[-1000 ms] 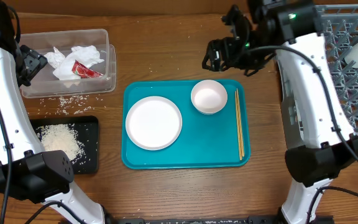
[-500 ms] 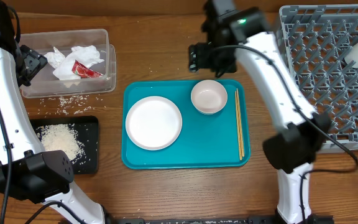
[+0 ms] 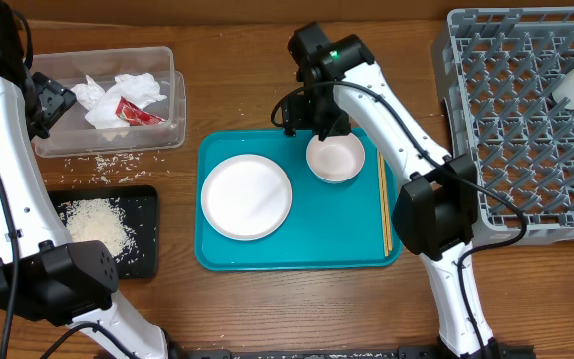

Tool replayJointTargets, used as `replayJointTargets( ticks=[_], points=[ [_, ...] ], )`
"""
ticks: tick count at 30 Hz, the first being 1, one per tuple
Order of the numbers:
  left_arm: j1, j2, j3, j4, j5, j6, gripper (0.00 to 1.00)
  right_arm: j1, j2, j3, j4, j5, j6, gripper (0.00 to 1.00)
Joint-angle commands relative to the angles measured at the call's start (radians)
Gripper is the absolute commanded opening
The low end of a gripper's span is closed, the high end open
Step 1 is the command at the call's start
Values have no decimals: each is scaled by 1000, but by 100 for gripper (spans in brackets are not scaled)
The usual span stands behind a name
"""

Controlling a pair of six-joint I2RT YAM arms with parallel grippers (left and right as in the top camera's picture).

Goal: Sort waste into correct bins and load items into the dishwasher
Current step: 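Move the right gripper over the pink bowl and lower onto its rim, then grasp the pink bowl and carry it toward the dish rack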

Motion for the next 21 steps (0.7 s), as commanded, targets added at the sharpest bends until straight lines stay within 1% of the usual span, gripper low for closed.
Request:
replayJointTargets(
  ticks=[1,6,10,14,15,17,21],
  points=[
    [3,-4,9,2,-17,8,100,-2,6,-71,18,45,48,76],
    [3,-4,9,2,-17,8,100,10,6,-164,37,37,76,75],
    [3,-4,9,2,-17,8,100,32,6,-184,43,38,79,69],
    [3,-4,9,2,-17,8,100,59,6,-184,59,42,79,57],
    [3,-4,9,2,-17,8,100,70,6,-184,63,44,79,49],
    [3,-4,9,2,-17,8,100,81,6,-184,62,59,83,41],
    [3,-4,9,2,-17,8,100,102,6,-184,59,111,101,40]
  ],
)
